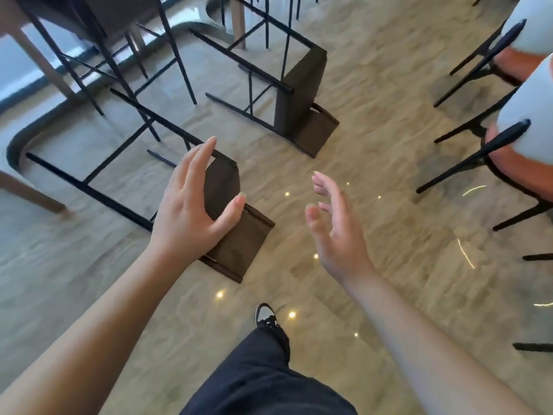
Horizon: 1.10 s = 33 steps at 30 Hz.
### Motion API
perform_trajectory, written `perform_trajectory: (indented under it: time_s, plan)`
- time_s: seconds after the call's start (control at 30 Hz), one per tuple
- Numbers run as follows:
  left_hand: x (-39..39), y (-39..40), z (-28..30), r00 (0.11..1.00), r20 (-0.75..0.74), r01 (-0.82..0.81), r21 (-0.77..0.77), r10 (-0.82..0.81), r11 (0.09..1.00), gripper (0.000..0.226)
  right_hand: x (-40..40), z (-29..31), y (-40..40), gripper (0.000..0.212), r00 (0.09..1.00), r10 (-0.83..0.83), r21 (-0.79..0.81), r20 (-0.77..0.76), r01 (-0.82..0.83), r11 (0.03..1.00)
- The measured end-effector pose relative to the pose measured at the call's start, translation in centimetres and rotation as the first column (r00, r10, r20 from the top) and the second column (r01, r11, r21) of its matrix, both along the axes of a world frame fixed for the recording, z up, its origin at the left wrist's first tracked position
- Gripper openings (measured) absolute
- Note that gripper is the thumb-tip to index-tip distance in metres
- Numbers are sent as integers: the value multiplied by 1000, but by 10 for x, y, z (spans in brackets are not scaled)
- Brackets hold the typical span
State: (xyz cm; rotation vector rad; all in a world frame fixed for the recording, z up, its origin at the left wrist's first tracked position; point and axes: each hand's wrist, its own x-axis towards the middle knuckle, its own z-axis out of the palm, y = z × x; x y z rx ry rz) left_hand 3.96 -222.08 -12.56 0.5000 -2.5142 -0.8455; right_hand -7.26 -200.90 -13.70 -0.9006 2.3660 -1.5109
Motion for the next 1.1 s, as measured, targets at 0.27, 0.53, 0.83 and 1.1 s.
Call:
perform_trajectory:
  time_s: [0.27,0.53,0.83,1.1]
  plan:
    - [-73,-23,-8,969,3,-247,-40,247,968,78,-111,-7,-51,67,975,223,30,-6,-223,974]
    - [-131,-22,-44,858,70,-496,-136,508,857,70,-206,-64,-131,61,875,484,61,6,-484,873]
    - [-193,-27,-124,709,103,-675,-185,697,714,69,-284,-133,-185,58,714,700,62,17,-700,712]
    - [-195,-19,-285,641,138,-712,-260,755,652,73,-283,-307,-186,60,627,779,239,18,-759,605]
